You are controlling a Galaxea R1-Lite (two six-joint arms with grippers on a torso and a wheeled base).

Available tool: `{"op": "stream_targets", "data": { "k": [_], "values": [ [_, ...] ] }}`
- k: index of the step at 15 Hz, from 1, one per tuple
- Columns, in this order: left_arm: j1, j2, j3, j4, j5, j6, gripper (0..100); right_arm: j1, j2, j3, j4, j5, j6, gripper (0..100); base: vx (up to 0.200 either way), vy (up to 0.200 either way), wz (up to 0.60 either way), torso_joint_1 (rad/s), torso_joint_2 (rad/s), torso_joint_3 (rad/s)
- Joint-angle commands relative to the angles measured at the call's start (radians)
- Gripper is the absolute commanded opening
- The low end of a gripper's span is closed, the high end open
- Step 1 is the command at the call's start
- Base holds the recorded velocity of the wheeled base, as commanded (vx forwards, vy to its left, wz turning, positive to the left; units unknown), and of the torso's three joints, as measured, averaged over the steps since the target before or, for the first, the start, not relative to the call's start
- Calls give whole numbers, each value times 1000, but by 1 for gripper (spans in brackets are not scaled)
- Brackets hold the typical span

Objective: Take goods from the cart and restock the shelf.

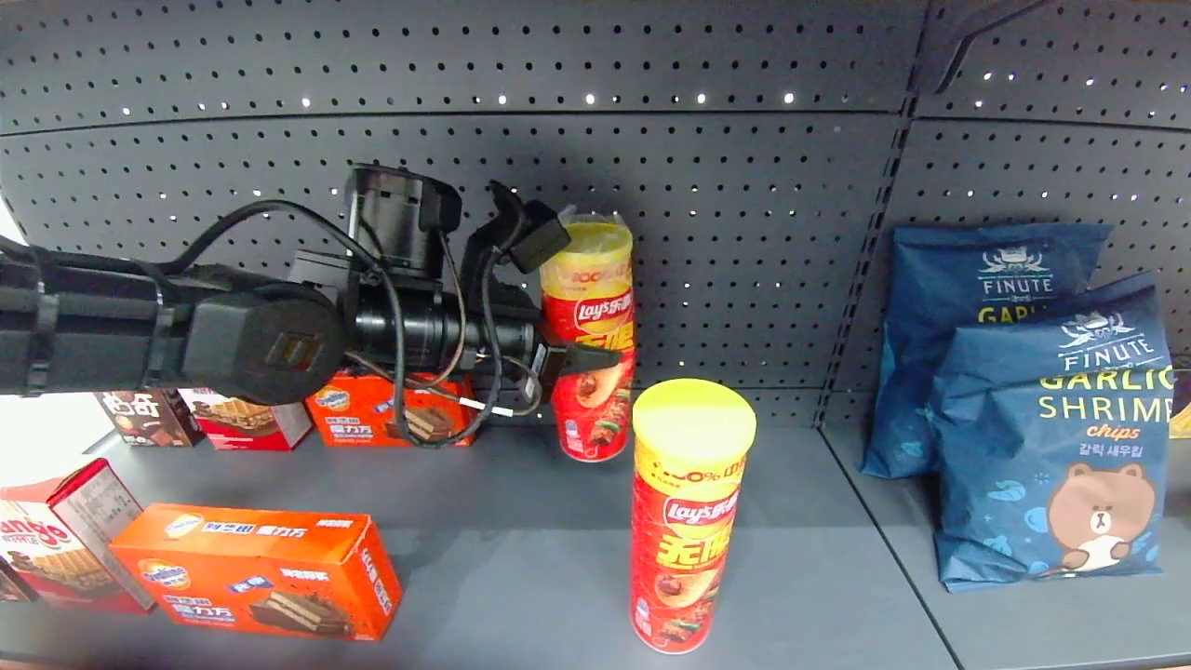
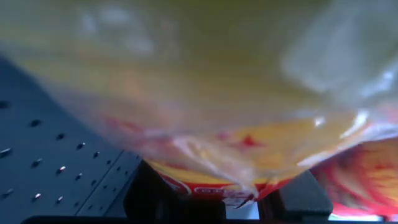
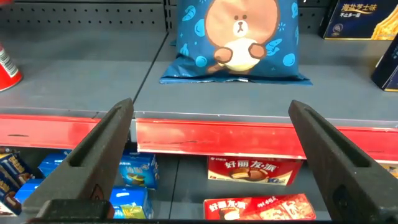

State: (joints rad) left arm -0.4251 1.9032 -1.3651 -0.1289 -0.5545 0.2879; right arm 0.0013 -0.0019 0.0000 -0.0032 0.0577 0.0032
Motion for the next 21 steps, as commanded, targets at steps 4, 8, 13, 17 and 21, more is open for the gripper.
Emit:
{"op": "stream_targets", "data": {
  "k": [4,8,13,17,21],
  "values": [
    [-15,125,-71,-1,-1,50,0,0,2,0,0,1,0,100,0,0,0,0,0,0],
    [-23,181,-121,0,2,50,0,0,2,0,0,1,0,100,0,0,0,0,0,0],
    [-29,224,-143,-31,2,50,0,0,2,0,0,1,0,100,0,0,0,0,0,0],
    [-37,252,-157,-66,5,48,0,0,2,0,-1,1,0,100,0,0,0,0,0,0],
    [-38,270,-167,-67,5,48,0,0,2,0,-1,1,0,100,0,0,0,0,0,0]
  ]
}}
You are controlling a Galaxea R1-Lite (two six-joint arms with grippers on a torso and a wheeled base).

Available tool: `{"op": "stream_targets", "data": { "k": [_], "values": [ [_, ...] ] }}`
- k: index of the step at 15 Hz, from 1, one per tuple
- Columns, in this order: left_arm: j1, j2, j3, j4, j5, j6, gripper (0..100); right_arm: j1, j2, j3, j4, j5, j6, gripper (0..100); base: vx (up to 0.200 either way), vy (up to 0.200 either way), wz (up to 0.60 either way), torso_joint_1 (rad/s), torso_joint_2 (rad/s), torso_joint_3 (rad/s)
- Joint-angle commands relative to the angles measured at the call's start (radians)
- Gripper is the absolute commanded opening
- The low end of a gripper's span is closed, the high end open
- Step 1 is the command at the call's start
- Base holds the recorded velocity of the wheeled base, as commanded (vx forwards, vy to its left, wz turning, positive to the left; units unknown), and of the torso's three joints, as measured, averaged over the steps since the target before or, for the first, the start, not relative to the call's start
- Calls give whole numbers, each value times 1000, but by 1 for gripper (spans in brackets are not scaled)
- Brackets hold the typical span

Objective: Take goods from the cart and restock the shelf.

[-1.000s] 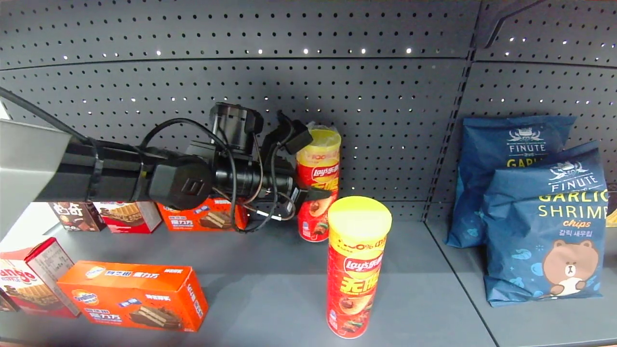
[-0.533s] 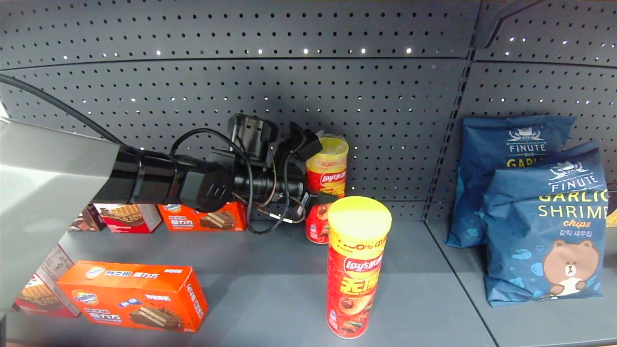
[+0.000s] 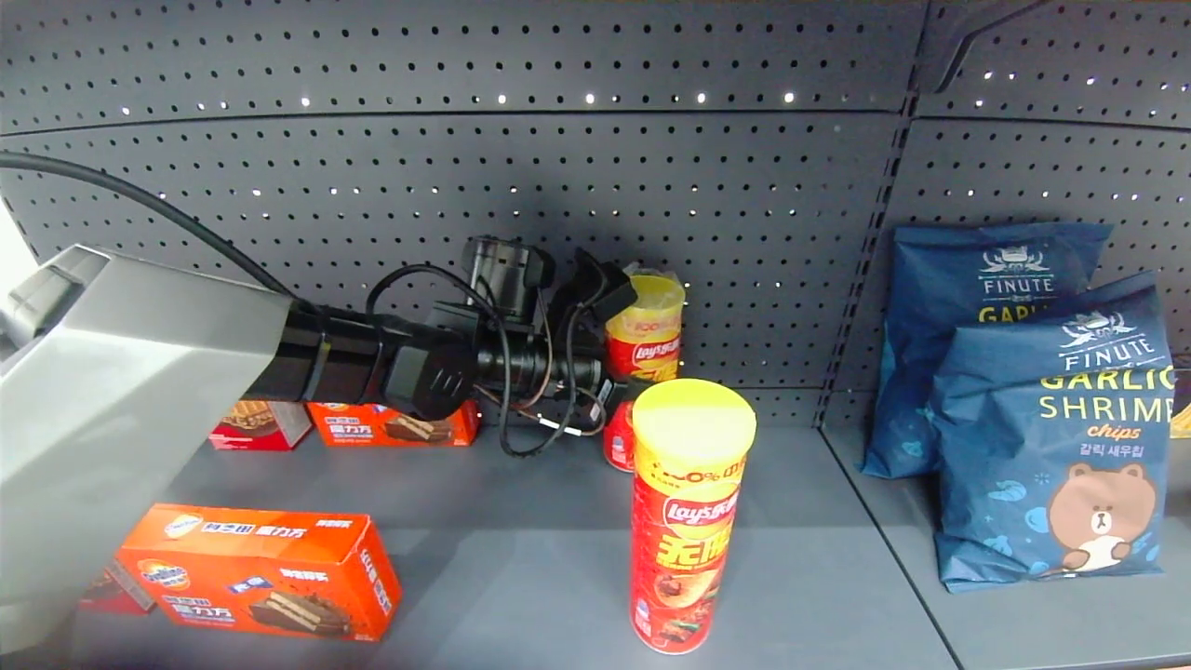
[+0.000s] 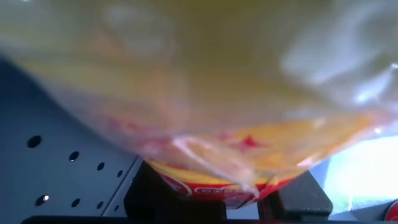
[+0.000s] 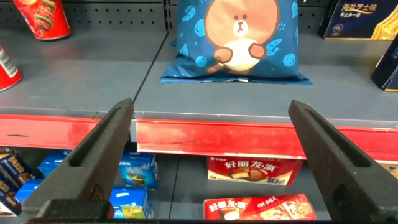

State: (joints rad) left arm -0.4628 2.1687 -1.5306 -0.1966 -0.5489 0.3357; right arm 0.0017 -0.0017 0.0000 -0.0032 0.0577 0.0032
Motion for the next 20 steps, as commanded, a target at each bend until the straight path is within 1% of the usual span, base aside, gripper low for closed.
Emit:
{"op": "stream_targets", "data": {
  "k": [1,6,7,8,9,10,13,16,17,19,20],
  "values": [
    [0,6,-2,0,0,0,0,0,2,0,0,1,0,100,0,0,0,0,0,0],
    [-14,23,-19,0,0,0,0,0,2,0,0,1,0,100,0,0,0,0,0,0],
    [-16,33,-17,-1,3,2,0,0,2,0,-1,1,0,100,0,0,0,0,0,0],
    [-16,34,-17,-1,18,2,0,0,2,0,-1,-1,0,100,0,0,0,0,0,0],
    [-22,36,-22,-1,47,-1,100,0,2,0,0,1,0,100,0,0,0,0,0,0],
    [-22,34,-19,-3,69,-3,100,0,2,0,-1,1,0,100,0,0,0,0,0,0],
    [-22,0,10,-29,73,-7,100,0,2,0,0,1,0,100,0,0,0,0,0,0],
    [-19,-96,110,-44,72,-7,100,0,2,0,0,1,0,100,0,0,0,0,0,0],
    [-11,-132,170,-67,73,-7,100,0,2,0,-1,1,0,100,0,0,0,0,0,0],
    [7,-185,262,-98,96,-7,100,0,2,0,0,1,0,100,0,0,0,0,0,0],
    [7,-198,276,-101,104,-7,100,0,2,0,0,1,0,100,0,0,0,0,0,0]
  ]
}}
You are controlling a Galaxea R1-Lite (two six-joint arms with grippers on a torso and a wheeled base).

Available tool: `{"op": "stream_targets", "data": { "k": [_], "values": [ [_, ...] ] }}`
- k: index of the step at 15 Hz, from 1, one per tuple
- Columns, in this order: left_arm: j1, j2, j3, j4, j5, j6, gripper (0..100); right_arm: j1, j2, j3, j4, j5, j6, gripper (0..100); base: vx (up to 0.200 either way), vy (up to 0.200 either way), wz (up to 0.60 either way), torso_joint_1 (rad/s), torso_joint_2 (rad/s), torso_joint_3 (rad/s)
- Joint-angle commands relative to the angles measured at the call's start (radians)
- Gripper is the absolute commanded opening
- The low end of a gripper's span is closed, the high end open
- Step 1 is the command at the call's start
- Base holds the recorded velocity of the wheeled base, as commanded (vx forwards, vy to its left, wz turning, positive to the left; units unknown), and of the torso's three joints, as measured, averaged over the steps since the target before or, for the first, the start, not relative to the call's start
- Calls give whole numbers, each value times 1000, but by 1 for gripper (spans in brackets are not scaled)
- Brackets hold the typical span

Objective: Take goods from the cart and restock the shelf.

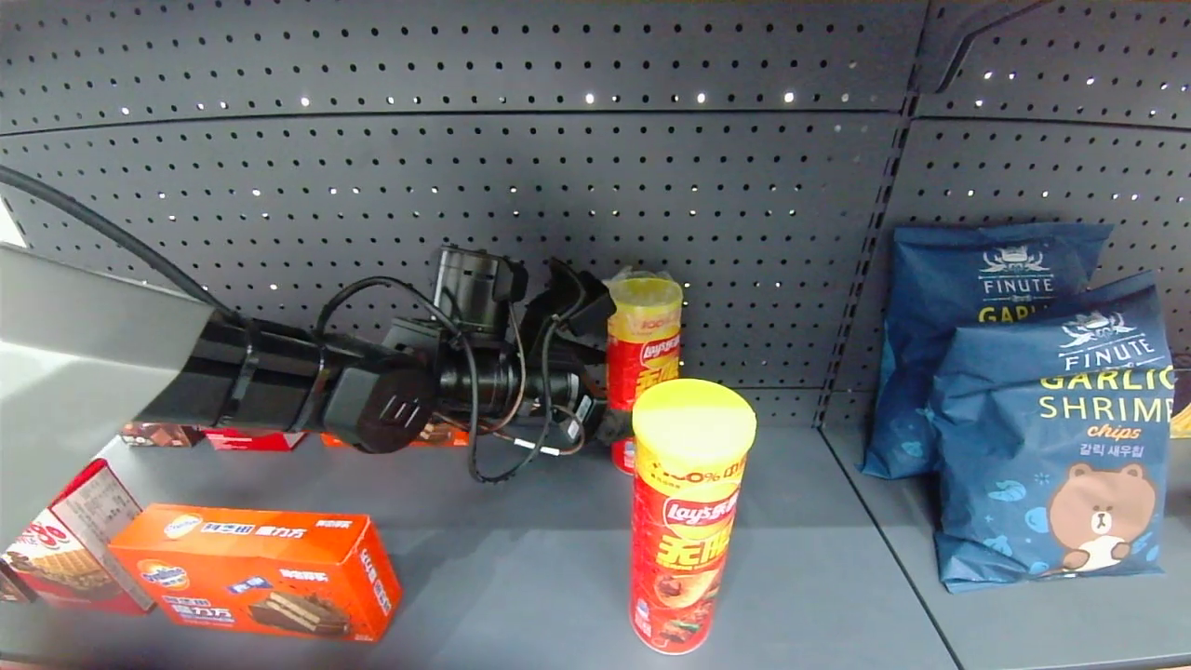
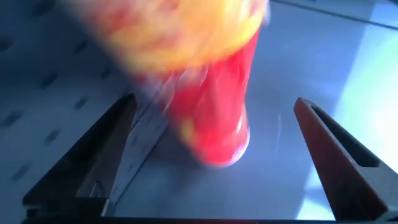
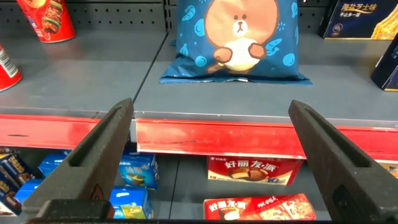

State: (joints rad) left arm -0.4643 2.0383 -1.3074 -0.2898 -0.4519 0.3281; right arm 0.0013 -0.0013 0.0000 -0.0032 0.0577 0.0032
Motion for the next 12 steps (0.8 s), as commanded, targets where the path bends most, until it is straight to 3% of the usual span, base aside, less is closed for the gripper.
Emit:
{"op": "stream_targets", "data": {
  "k": [1,6,8,12],
  "values": [
    [10,-76,62,-8,30,-1,100,0,1,0,0,1,0,100,0,0,0,0,0,0],
    [-1,-75,59,-46,183,-52,100,0,1,0,0,1,0,100,0,0,0,0,0,0],
    [-1,-69,57,-48,236,-52,100,0,1,0,0,1,0,100,0,0,0,0,0,0],
    [3,-66,59,-52,277,-47,100,0,1,0,0,1,0,100,0,0,0,0,0,0]
  ]
}}
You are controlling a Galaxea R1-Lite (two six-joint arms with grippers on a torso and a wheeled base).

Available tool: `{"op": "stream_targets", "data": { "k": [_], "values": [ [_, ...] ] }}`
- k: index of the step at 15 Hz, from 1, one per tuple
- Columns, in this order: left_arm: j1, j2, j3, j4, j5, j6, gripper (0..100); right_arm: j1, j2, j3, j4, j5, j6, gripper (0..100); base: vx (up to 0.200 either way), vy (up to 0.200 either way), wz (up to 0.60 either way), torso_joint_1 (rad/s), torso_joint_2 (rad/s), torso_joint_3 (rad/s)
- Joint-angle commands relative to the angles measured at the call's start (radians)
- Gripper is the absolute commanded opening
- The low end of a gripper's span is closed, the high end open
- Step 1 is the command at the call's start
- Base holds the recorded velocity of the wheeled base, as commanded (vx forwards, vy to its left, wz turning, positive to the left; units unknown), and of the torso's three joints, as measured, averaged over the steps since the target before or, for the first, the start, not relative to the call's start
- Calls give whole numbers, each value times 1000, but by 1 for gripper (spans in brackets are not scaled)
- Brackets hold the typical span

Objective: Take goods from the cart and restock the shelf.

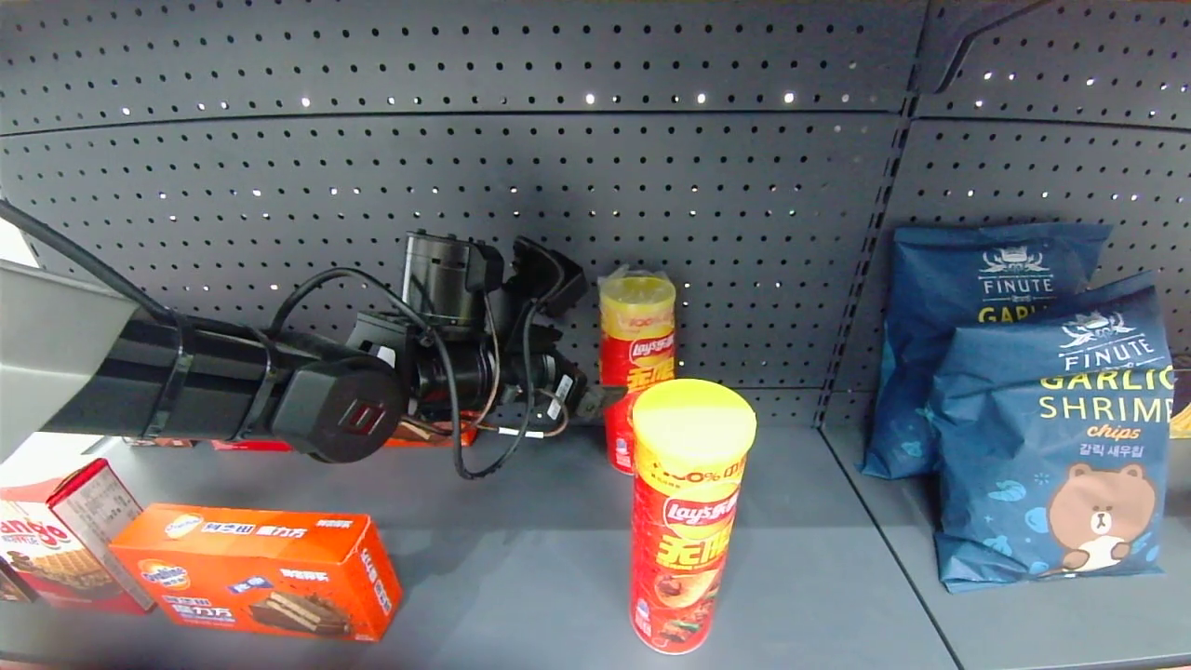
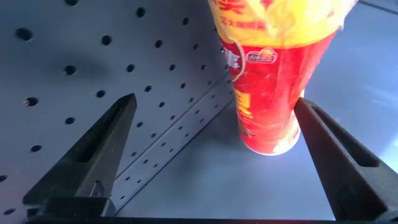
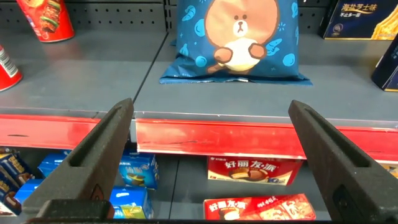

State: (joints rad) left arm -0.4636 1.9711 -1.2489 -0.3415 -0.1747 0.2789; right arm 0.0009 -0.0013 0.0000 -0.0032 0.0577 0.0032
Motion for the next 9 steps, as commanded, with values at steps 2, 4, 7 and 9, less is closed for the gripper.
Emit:
{"op": "stream_targets", "data": {
  "k": [2,4,7,9],
  "values": [
    [5,0,2,-1,14,8,100,1,1,0,-1,1,0,100,0,0,0,0,0,0],
    [6,0,2,-2,26,8,100,1,1,0,-1,1,0,100,0,0,0,0,0,0],
    [10,0,5,-19,37,8,100,1,1,0,-1,1,0,100,0,0,0,0,0,0],
    [10,-1,9,-19,38,8,100,1,1,0,0,1,0,100,0,0,0,0,0,0]
  ]
}}
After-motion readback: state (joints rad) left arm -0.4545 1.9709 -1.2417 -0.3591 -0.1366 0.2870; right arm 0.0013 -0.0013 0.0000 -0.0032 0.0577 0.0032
